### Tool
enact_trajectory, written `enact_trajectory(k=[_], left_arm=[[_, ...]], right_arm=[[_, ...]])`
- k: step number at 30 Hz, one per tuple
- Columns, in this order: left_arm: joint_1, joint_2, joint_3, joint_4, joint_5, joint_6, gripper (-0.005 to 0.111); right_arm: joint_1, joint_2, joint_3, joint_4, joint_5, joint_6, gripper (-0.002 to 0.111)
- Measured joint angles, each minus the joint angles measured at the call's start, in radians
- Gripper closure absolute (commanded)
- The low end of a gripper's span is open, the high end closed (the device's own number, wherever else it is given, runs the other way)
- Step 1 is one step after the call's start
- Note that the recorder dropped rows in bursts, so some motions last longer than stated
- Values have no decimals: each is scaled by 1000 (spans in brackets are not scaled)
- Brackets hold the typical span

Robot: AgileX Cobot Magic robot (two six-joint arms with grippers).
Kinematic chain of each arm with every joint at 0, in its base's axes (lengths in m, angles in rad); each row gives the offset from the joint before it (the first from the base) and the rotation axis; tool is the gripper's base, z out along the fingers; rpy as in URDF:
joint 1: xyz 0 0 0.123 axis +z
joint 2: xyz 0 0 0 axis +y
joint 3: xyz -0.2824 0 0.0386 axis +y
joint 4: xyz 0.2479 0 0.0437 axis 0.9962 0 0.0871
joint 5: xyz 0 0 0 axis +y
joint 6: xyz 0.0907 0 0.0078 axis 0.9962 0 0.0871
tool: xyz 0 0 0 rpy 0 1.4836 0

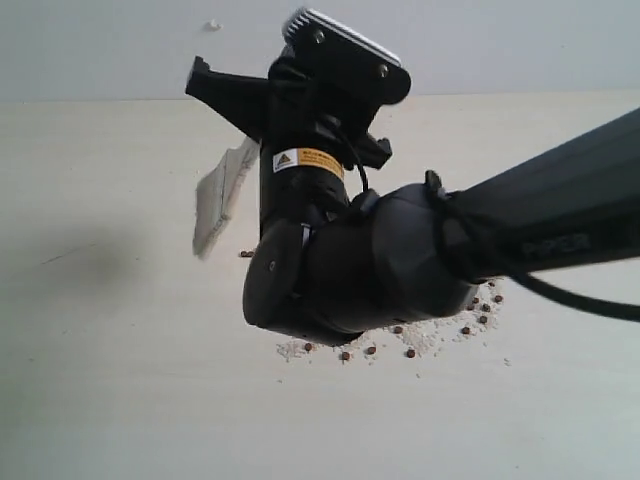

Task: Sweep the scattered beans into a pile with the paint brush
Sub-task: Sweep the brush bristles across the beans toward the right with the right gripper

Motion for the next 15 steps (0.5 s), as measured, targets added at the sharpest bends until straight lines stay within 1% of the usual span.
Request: enact_trajectory(k=[1, 2, 7, 10, 13, 15], left_arm=[[0, 0, 0, 0, 0, 0, 107], [0, 0, 0, 0, 0, 0, 107], [0, 0, 0, 0, 0, 0, 107], [0, 0, 0, 0, 0, 0, 107], [0, 0, 0, 0, 0, 0, 107], [0, 0, 0, 0, 0, 0, 107]], right_arm=[[-10, 44, -6, 0, 0, 74, 108], [-13, 69, -17, 4, 0, 98, 108], [-13, 153, -79, 33, 7, 103, 108], [-13, 172, -108, 78, 9, 13, 108], [-13, 172, -128, 149, 9, -141, 108], [-16, 172, -128, 192, 7, -201, 108]])
